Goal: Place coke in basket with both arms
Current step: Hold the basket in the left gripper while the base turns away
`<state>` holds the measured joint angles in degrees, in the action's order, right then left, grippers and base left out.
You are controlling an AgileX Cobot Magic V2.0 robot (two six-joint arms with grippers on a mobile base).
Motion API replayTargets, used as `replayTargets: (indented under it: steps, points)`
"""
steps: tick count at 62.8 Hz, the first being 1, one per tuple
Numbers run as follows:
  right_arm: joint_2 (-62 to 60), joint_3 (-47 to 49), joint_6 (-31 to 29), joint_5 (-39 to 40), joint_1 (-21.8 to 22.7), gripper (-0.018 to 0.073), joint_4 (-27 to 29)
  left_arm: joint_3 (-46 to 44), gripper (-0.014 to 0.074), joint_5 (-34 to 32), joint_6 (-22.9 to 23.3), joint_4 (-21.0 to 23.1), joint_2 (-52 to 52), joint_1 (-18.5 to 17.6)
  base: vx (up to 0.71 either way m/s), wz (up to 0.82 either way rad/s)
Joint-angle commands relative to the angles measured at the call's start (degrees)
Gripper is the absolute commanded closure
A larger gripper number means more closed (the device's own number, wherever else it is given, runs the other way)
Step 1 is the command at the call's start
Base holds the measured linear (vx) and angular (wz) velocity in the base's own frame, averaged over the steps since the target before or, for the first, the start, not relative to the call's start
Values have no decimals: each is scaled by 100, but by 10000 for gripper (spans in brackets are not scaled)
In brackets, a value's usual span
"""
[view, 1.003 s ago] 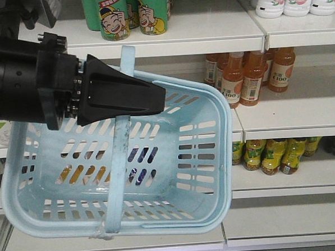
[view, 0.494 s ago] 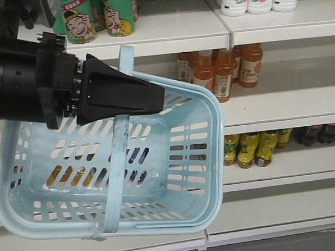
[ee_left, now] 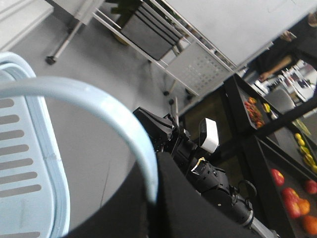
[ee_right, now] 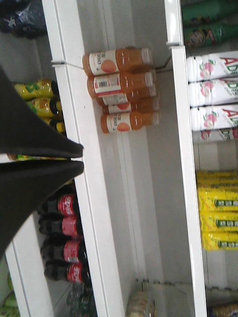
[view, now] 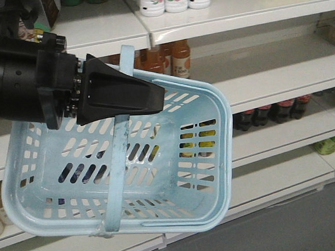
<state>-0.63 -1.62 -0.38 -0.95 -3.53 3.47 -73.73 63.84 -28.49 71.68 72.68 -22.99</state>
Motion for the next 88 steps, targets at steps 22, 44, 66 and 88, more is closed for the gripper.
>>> replayTargets:
  steps: [22, 44, 66, 88]
  points:
    - [-71, -40, -17, 418, 8, 561, -47, -134, 603, -145, -56, 464, -169, -40, -2, -52]
    - [-71, -40, -17, 418, 8, 561, -47, -134, 603, -144, -56, 464, -169, -40, -3, -52]
    - [-71, -40, -17, 418, 8, 561, -47, -139, 603, -144, -56, 464, -169, -40, -2, -51]
    - [-71, -40, -17, 418, 8, 561, -47, -139, 603, -144, -56, 464, -169, -40, 4, -51]
